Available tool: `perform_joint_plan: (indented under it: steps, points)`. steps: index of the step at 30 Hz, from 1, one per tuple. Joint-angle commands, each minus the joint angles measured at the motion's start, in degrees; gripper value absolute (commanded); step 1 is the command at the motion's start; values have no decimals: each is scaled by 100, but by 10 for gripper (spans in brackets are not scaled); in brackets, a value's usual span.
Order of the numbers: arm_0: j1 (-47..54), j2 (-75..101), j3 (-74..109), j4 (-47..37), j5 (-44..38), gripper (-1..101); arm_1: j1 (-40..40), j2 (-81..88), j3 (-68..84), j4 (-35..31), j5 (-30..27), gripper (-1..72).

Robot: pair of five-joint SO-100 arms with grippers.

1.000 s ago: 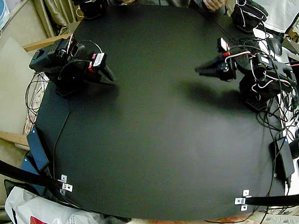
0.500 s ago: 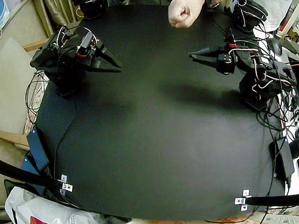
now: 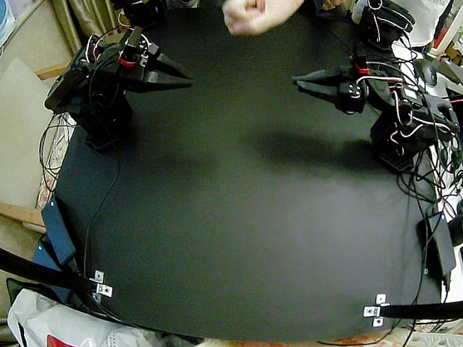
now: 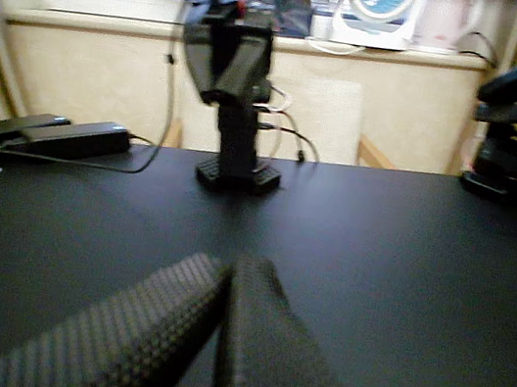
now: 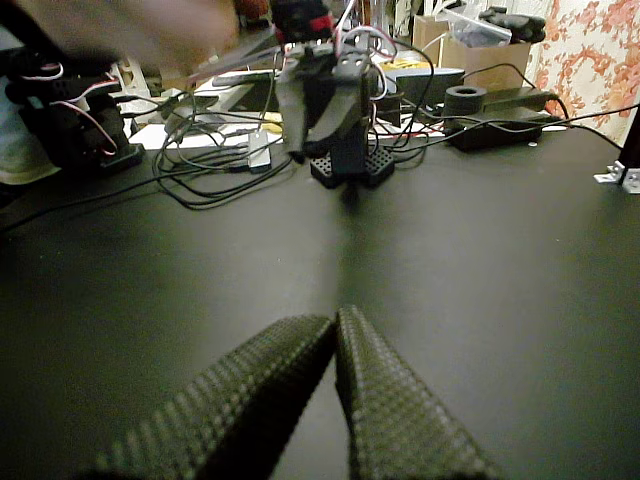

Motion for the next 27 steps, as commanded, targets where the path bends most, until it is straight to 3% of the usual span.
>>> perform_joint_plan:
  steps: [1, 15, 18, 20, 23, 27]
  points:
    - [70, 141, 62, 35, -53, 0, -70, 114, -448, 105, 9, -3]
    - [-141, 141, -35, 325, -422, 2, 149, 114, -492, 123, -26, -3]
    - [-255, 141, 62, 176, -308, 2, 167, 114, -1143, 176, -422, -3]
    - [-202, 141, 62, 211, -193, 0, 26, 62, -1608, -229, -870, -3]
    - [-132, 141, 62, 1301, -343, 0, -79, -501, -2180, -404, -1002, -3]
    - [-44, 141, 62, 1819, -466, 0, -88, -589, -2417, -404, -1081, -3]
